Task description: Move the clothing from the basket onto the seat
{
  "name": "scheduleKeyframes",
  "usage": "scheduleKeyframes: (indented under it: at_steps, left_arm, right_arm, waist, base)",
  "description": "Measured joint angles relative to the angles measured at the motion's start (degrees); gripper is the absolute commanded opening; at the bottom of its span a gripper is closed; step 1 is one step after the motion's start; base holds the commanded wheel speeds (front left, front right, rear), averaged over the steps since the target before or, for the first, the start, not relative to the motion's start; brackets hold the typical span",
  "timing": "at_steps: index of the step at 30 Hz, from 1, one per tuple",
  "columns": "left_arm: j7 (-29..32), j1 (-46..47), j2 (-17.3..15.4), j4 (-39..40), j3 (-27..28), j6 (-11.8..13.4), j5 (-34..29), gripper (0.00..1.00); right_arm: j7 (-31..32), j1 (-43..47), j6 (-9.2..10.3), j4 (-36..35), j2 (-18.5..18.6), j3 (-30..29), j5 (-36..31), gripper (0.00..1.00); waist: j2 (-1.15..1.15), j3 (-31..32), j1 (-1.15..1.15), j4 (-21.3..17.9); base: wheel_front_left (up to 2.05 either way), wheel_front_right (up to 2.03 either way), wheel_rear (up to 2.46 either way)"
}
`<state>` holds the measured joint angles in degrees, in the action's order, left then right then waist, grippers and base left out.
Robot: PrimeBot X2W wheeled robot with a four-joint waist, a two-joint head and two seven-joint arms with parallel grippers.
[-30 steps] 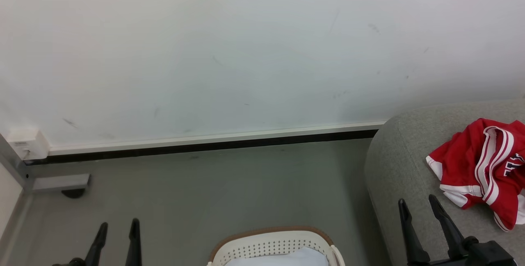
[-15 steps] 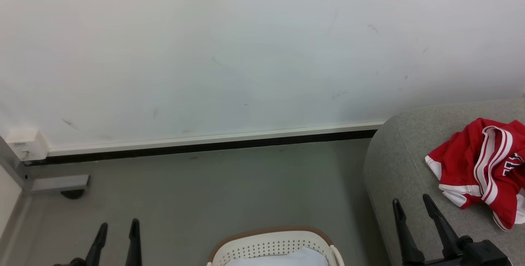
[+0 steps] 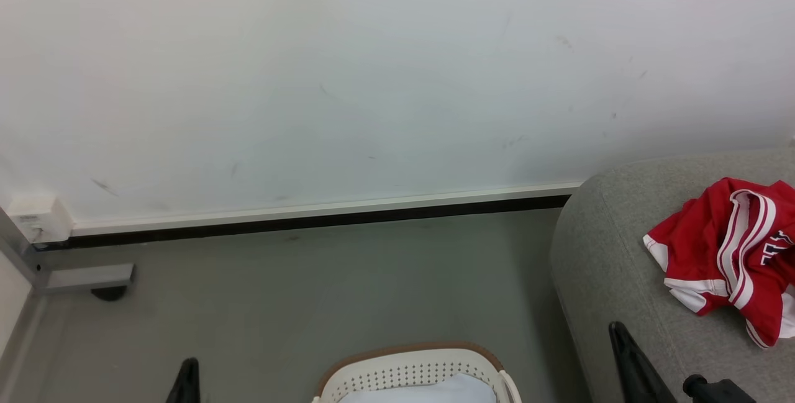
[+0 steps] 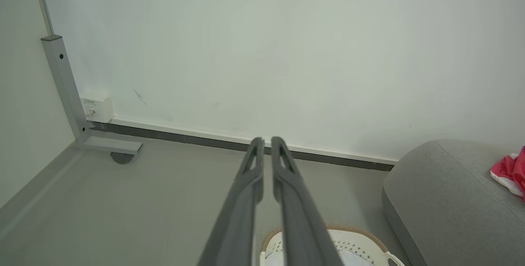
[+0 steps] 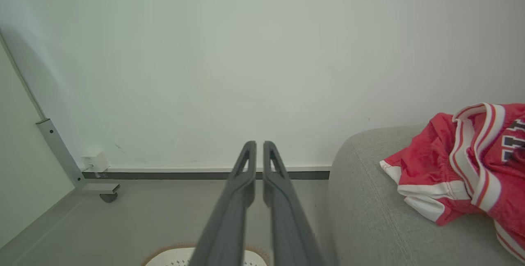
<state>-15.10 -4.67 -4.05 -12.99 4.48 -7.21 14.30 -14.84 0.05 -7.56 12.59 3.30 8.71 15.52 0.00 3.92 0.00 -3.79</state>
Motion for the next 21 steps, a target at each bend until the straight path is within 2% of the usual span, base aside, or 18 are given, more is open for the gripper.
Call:
scheduleKeyframes:
  at_steps: [21]
  left_arm:
    - [5.66,1.90,0.42,-1.02,0.46,0.00,19.65,0.00]
  right_arm:
    - [4.63,-0.10,0.00,0.67,0.33,-2.63,20.40,0.00]
  waist:
    - [0.00,-0.65,0.00,0.63]
  base:
    - [0.00,0.00,0.00]
